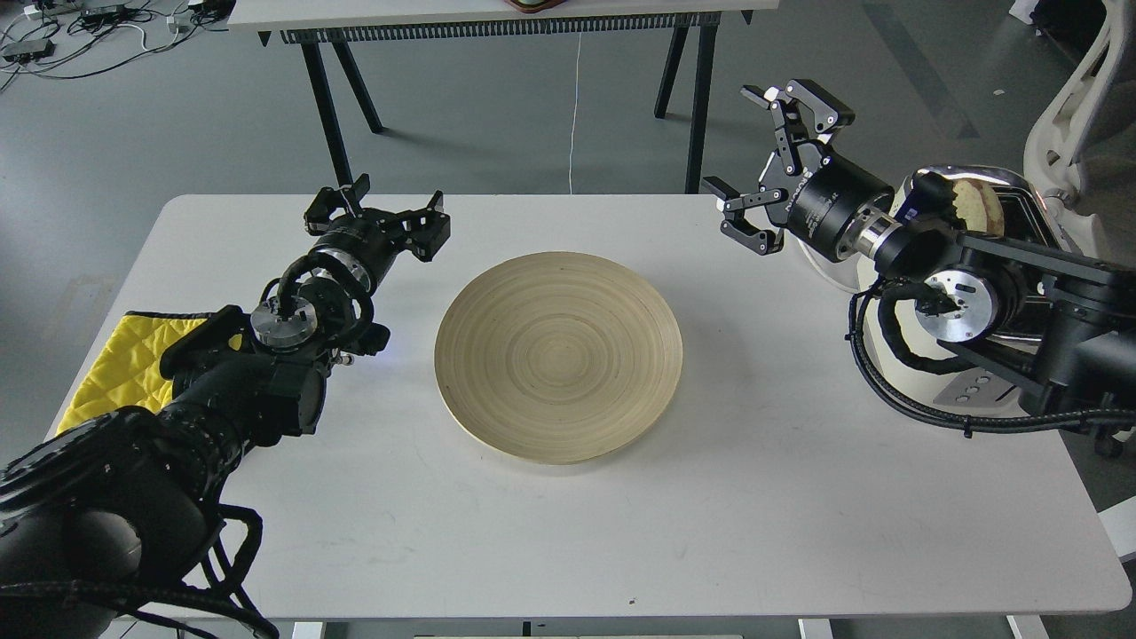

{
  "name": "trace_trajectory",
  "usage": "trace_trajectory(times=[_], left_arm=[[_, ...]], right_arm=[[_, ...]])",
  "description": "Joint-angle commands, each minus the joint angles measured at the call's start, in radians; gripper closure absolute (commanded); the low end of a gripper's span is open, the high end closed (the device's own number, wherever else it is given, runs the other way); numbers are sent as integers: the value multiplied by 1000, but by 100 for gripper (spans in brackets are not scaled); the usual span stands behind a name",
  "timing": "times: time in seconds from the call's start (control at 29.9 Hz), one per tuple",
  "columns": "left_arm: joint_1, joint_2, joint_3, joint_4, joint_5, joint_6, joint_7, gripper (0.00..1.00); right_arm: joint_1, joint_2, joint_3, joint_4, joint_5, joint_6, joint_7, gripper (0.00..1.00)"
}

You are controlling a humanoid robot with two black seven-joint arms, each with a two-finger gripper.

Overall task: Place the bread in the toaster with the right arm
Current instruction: 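Open the right gripper and raise it away from the toaster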

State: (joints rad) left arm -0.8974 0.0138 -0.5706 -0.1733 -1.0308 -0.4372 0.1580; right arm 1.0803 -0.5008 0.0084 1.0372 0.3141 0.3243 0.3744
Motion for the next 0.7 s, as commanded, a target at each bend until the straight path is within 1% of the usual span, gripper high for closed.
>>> trace_trajectory(times=[0.0,0.07,0.1,0.17,0.23,0.33,0.67], left_arm=[[0,0,0,0,0,0,0,0],[0,0,0,0,0,0,0,0],[0,0,0,0,0,0,0,0],[0,0,0,0,1,0,0,0],[0,0,0,0,0,0,0,0],[0,0,0,0,0,0,0,0],[0,0,0,0,0,0,0,0]], right_arm=[[-59,51,-1,-74,14,114,29,0],[-80,68,-10,-104,13,164,70,0],[-95,80,-11,-130,13,164,87,0],[-120,111,-11,-181,13,164,101,0],[-138,128,-11,-212,13,164,103,0],[-152,128,-10,-215,14,164,114,0],[-145,125,-2,-215,16,164,114,0]])
